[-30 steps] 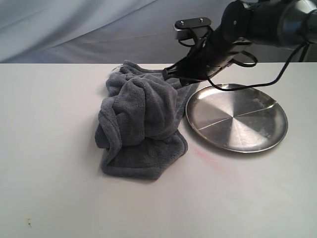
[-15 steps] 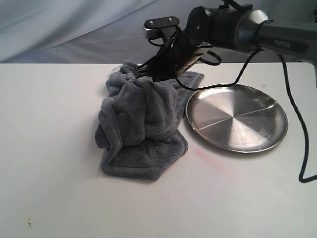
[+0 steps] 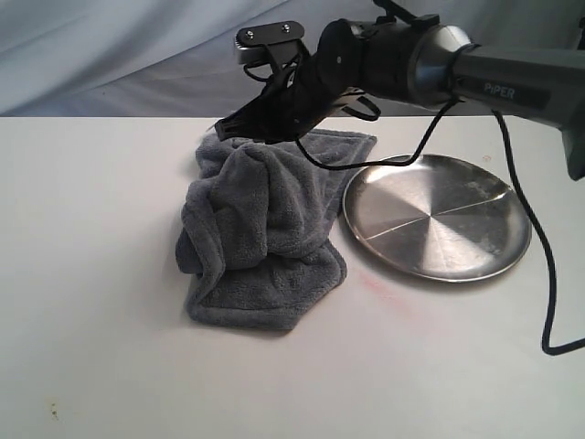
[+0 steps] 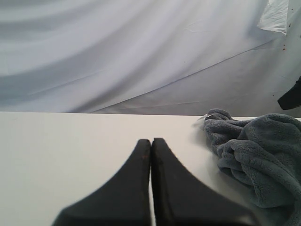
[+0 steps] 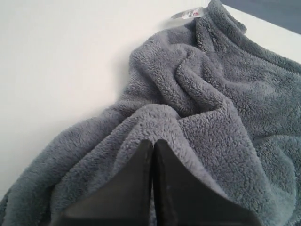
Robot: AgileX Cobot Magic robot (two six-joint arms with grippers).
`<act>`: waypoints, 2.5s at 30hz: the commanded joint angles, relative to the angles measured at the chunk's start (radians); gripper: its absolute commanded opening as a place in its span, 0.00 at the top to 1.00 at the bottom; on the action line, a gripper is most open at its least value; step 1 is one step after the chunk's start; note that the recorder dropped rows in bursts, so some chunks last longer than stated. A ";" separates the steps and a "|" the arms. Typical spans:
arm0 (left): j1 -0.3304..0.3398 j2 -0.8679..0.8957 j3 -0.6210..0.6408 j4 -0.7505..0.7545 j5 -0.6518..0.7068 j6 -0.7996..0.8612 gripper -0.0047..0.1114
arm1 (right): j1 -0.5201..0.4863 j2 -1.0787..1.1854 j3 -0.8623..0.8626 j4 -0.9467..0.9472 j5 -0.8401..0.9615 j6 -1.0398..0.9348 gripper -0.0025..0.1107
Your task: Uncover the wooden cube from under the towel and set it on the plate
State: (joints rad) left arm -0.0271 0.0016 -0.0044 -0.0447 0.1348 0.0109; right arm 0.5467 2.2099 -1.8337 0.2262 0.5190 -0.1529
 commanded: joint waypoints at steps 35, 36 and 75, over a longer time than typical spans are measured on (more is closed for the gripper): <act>-0.001 -0.002 0.004 0.001 -0.002 0.001 0.95 | -0.012 -0.291 0.464 -0.123 -0.046 0.033 0.98; -0.001 -0.002 0.004 0.001 -0.002 -0.003 0.95 | -0.040 -0.284 0.453 -0.123 -0.074 0.054 0.98; -0.001 -0.002 0.004 0.001 -0.002 -0.001 0.95 | 0.059 -0.039 0.250 -0.089 -0.240 -0.078 0.39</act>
State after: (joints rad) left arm -0.0271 0.0016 -0.0044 -0.0447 0.1348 0.0109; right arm 0.6082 2.1606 -1.5781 0.1634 0.2817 -0.2257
